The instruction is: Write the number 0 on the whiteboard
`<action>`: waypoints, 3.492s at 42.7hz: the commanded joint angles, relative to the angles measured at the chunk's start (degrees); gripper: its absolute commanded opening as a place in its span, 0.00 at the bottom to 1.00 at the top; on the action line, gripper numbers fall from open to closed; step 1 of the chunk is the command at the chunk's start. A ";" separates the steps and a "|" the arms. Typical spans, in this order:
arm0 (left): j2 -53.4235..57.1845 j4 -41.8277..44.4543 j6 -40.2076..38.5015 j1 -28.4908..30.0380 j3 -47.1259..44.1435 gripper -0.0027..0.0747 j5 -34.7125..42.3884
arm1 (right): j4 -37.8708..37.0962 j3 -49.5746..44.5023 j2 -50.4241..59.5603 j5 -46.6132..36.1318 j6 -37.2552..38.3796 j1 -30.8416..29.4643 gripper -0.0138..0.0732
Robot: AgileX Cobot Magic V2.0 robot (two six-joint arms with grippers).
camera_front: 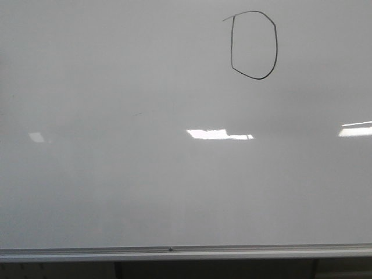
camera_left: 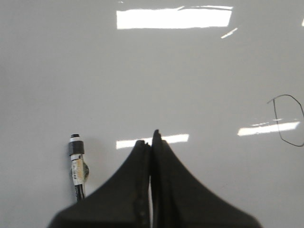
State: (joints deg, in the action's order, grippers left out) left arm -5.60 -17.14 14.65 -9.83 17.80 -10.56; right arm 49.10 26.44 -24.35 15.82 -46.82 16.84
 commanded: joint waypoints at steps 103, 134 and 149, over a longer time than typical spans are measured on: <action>6.96 14.43 -15.61 10.92 -19.47 0.01 7.87 | -11.76 -3.19 3.75 -6.59 9.86 -2.51 0.08; 6.96 14.43 -15.61 10.92 -19.47 0.01 7.87 | -42.31 -28.05 25.05 -9.93 39.93 -18.45 0.08; 6.84 14.43 -15.61 10.92 -19.47 0.01 7.87 | -42.31 -28.04 25.82 -7.42 39.93 -18.40 0.08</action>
State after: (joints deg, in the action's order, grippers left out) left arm 0.17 -2.46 -0.30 0.96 -0.34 -7.13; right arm 7.39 -1.53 0.51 12.30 -6.94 -1.23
